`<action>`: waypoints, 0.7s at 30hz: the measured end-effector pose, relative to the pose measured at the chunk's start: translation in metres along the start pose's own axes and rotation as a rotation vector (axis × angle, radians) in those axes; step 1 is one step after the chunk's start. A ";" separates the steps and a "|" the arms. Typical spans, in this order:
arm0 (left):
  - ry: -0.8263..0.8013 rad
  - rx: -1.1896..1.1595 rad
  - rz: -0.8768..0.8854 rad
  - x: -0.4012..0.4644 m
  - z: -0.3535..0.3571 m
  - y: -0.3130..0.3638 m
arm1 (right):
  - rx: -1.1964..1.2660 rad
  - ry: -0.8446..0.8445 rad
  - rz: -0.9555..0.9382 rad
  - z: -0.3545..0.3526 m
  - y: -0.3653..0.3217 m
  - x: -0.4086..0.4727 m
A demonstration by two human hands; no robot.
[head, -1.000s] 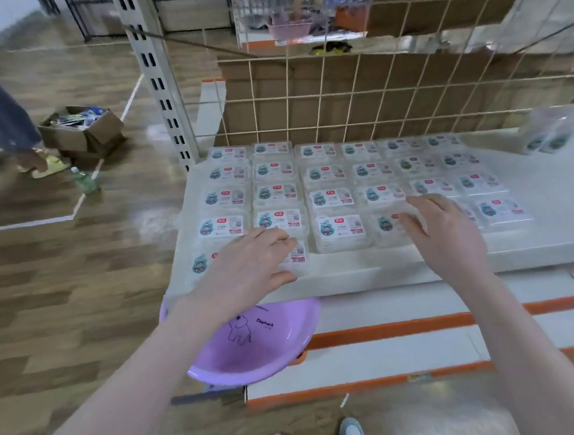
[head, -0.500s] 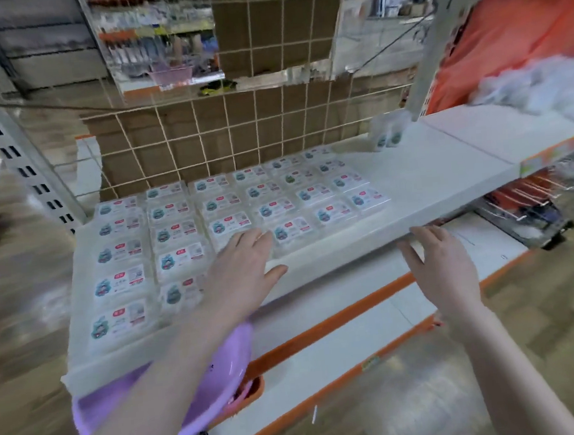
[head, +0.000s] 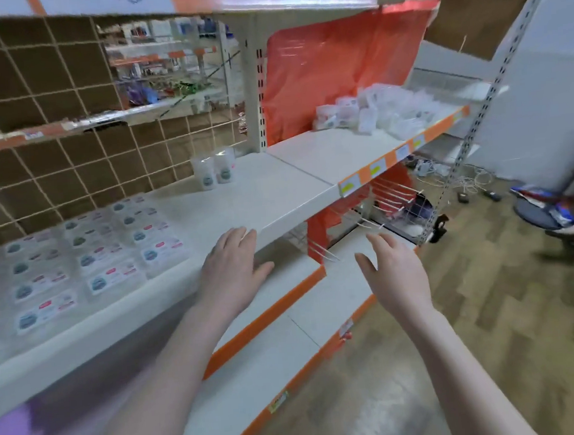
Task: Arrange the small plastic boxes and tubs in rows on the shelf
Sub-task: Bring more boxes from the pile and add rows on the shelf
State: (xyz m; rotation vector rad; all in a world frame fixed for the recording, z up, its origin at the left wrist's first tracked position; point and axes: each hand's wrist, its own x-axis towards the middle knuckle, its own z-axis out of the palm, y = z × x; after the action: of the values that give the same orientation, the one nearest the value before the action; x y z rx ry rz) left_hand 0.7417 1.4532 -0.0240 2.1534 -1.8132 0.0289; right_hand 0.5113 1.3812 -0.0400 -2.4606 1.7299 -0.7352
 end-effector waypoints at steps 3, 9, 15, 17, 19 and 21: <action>0.003 -0.017 0.027 0.029 0.013 0.041 | -0.012 -0.005 0.020 -0.009 0.041 0.021; -0.016 -0.020 0.044 0.093 0.035 0.088 | 0.021 0.013 0.047 -0.006 0.093 0.072; -0.005 -0.034 0.052 0.181 0.068 0.108 | 0.033 0.024 0.079 0.022 0.134 0.145; 0.012 -0.062 0.046 0.219 0.084 0.115 | 0.043 0.038 0.078 0.033 0.151 0.177; 0.007 -0.078 0.047 0.258 0.099 0.123 | 0.035 0.045 0.081 0.040 0.168 0.213; -0.036 -0.076 0.049 0.294 0.109 0.132 | 0.024 0.049 0.098 0.044 0.186 0.248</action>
State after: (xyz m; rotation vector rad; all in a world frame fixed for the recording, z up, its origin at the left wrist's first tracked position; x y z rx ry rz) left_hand 0.6508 1.1252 -0.0314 2.0703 -1.8566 -0.0665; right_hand 0.4311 1.0787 -0.0481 -2.3423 1.8322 -0.8081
